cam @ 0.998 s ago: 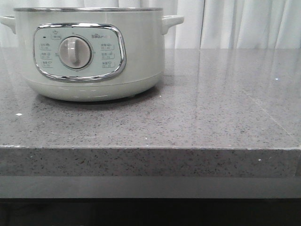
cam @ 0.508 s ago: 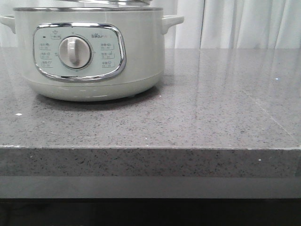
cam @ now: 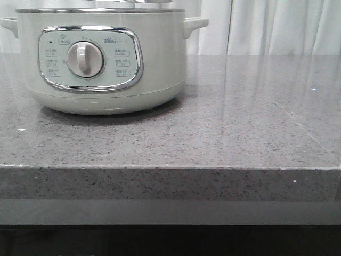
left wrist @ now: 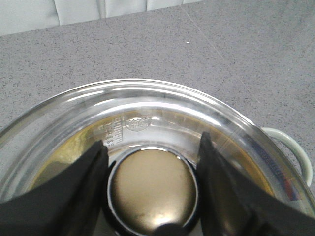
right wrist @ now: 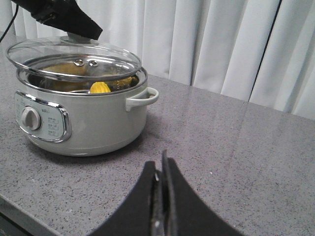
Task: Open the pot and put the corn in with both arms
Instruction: 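Lower the glass lid back onto the pot with the left gripper, then release the lid knob and raise the left gripper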
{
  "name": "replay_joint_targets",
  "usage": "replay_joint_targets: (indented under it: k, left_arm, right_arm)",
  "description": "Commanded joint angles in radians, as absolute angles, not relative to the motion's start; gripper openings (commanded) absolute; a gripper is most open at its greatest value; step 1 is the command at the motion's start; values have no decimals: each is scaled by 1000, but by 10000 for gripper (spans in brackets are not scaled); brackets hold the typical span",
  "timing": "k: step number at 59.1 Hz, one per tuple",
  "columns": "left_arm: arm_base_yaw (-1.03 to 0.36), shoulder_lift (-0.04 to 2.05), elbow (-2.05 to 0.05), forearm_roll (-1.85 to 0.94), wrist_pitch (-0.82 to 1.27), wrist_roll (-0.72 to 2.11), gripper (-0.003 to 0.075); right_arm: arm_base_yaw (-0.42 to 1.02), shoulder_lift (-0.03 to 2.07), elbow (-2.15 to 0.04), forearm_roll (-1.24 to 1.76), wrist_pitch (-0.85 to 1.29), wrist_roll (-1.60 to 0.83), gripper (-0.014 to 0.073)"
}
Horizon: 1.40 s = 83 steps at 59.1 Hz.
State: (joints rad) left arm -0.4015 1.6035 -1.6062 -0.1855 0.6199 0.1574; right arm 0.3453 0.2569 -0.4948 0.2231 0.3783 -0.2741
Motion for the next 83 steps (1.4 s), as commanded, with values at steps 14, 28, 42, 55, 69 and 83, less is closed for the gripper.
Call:
replay_joint_targets:
  k: [14, 28, 42, 55, 69, 83]
  left_arm:
    - [-427, 1567, -1606, -216, 454, 158, 281]
    - [-440, 1577, -1606, -216, 443, 158, 344]
    - [-440, 1577, -1606, -216, 454, 158, 476]
    - [-438, 1564, -1639, -210, 466, 158, 479]
    - [-438, 1477, -1681, -186, 519, 158, 475]
    - [-438, 1383, -1645, -180, 592, 158, 394]
  right_arm:
    - [340, 265, -522, 222, 298, -279, -68]
    - [340, 265, -522, 222, 298, -279, -68]
    - [340, 265, -522, 222, 298, -279, -68]
    - [340, 265, -522, 222, 298, -279, -68]
    - [340, 265, -522, 222, 298, -279, -68]
    - [340, 265, -522, 222, 292, -279, -68]
